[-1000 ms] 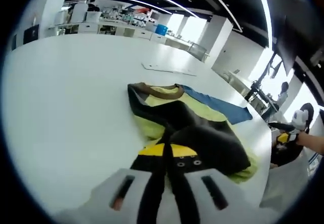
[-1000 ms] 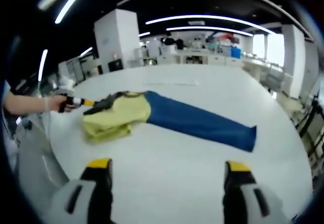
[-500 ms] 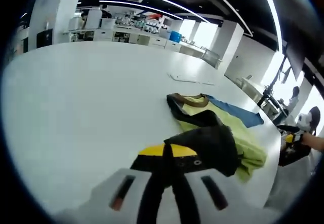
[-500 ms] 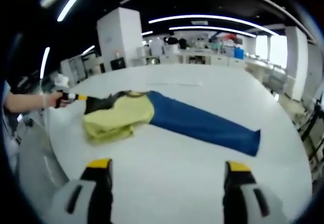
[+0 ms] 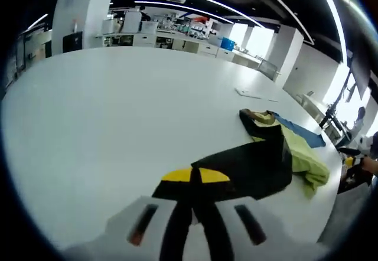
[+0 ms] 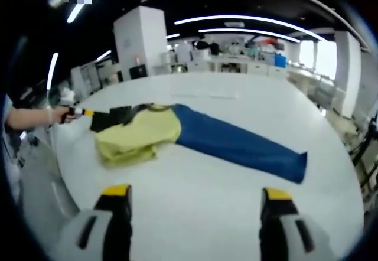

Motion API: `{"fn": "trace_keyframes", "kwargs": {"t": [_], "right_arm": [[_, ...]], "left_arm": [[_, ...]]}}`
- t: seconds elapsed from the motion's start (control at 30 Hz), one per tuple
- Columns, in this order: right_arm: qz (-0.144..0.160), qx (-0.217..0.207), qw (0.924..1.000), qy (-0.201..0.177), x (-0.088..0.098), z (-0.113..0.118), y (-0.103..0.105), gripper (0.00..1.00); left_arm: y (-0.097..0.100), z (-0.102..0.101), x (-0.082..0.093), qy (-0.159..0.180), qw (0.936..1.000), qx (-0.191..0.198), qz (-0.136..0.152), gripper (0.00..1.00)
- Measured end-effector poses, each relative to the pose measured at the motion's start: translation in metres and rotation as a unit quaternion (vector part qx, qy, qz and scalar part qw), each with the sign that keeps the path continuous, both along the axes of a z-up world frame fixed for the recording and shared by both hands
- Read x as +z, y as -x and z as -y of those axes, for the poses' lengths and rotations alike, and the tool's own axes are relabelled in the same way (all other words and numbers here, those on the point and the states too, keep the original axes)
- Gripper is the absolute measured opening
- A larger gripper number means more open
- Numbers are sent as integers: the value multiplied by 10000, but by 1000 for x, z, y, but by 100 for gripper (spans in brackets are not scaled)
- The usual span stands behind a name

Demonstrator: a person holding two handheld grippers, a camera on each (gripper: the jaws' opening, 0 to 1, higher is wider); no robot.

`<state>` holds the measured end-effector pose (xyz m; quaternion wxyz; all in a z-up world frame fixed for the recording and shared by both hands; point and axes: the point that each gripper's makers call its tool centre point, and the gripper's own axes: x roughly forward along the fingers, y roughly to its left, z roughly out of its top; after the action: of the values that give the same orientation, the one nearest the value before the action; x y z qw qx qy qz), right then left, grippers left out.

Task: Fold the garment on the visible template until the final outline fits inside the template.

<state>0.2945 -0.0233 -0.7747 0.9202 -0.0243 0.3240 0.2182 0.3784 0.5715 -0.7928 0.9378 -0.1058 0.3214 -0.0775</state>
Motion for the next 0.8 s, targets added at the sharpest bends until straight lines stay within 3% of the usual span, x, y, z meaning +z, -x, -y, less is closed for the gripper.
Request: {"fn": "trace_keyframes", "kwargs": {"t": [0.3,0.33,0.67,0.8], "right_arm": [[-51,-105,9999,31,-2,6,-4,90],[-52,-115,9999,33,-2,6,-5,90],[-187,-201,9996,56,-10,9,-3,90],[-248,-222,9994,87,-14,11,-2,90]], "left_arm": [[-11,-35,-9,-186,9993,291,-138,0],[-24,-56,-11,-174,9991,346,-149,0],[-35,-96,-26,-304,9963,716,-371,0],[-34,-100,-31,-371,9948,832,-466,0]]}}
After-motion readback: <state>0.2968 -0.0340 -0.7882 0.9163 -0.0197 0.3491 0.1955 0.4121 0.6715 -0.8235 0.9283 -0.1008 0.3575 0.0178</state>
